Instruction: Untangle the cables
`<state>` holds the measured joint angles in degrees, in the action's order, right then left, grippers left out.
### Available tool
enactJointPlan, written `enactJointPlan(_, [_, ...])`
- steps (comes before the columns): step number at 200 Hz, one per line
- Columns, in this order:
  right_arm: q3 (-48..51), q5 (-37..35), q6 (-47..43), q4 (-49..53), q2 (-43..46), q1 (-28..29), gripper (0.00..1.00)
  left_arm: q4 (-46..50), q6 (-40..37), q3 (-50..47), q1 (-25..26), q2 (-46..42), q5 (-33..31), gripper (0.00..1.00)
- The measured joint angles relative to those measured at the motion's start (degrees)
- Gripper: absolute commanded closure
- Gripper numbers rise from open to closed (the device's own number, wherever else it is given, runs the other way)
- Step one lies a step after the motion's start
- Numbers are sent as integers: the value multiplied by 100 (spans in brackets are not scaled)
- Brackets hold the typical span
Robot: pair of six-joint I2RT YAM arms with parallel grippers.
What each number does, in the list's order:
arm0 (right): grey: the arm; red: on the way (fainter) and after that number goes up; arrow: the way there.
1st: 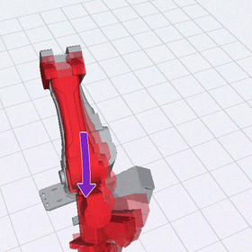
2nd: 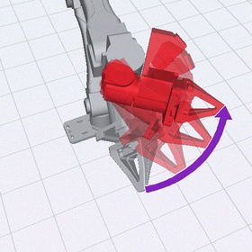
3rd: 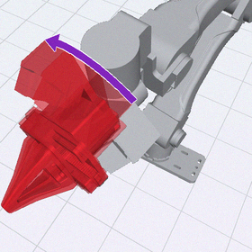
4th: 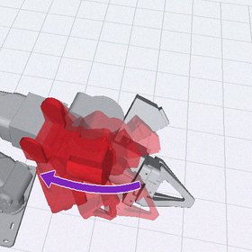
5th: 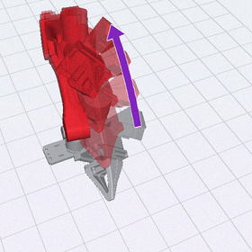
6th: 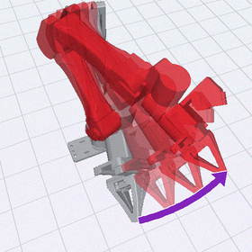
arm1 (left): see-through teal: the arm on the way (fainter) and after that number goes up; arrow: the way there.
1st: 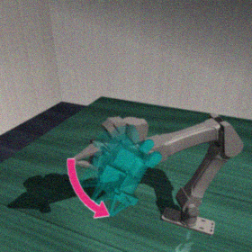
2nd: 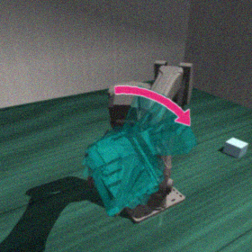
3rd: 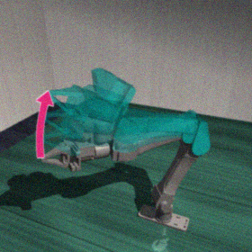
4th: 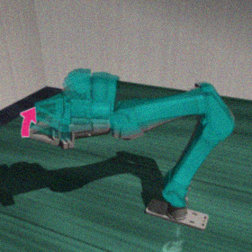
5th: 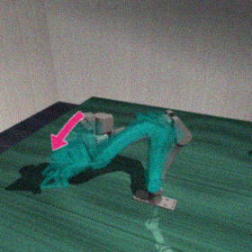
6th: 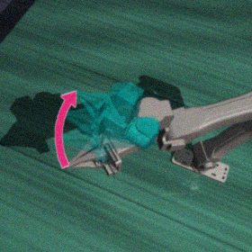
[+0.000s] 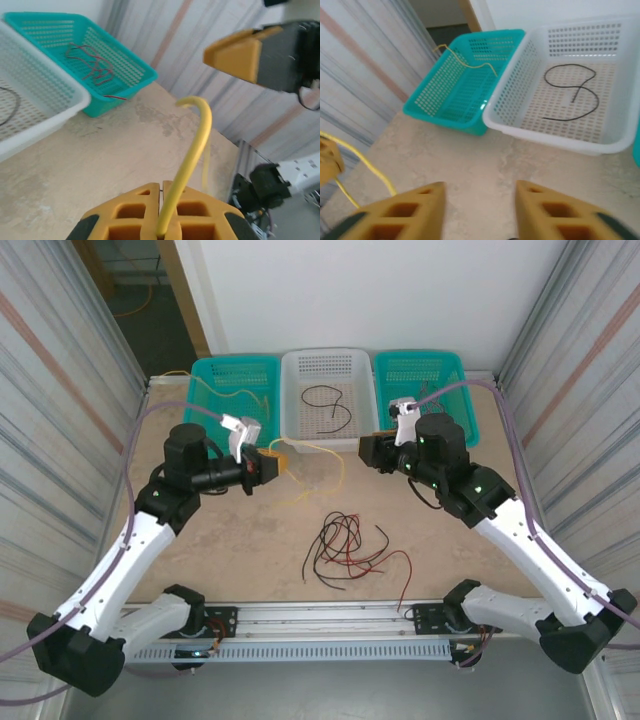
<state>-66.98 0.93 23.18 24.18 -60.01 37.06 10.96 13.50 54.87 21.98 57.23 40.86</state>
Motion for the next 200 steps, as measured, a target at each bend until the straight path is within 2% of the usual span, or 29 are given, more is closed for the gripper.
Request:
enactJointPlan(15, [-2, -205, 4, 107, 15, -31, 41, 256, 81, 428, -184, 201, -490, 100])
enactJointPlan(29, [-2, -330, 15, 229, 20, -98, 41, 560, 240, 953, -424, 483, -1235, 100])
enactJointPlan(51, [2, -446, 44, 356, 42, -155, 41, 761, 684, 1519, -1040, 935, -2177, 100])
enactJointPlan(83, [116, -461, 179, 442, 184, -140, 41, 680, 1370, 1757, -1917, 1635, -2745, 100])
enactJointPlan(124, [295, -463, 297, 595, 278, -101, 41, 581, 1655, 2771, -2153, 3093, -2957, 100])
enactJointPlan(133, [345, -472, 321, 616, 339, -92, 41, 535, 1659, 2968, -2162, 3370, -2962, 86])
enactJointPlan(141, [369, -494, 332, 643, 389, -92, 40, 533, 1652, 3141, -2166, 3595, -2988, 70])
enactJointPlan(169, [385, -564, 337, 664, 498, -92, 40, 468, 1648, 3515, -2166, 4194, -2994, 38])
enactJointPlan(186, [385, -564, 334, 669, 490, -92, 40, 369, 1541, 3517, -2166, 4409, -2889, 31])
enactJointPlan(200, [385, -564, 334, 675, 481, -92, 40, 328, 1523, 3517, -2168, 4485, -2776, 30])
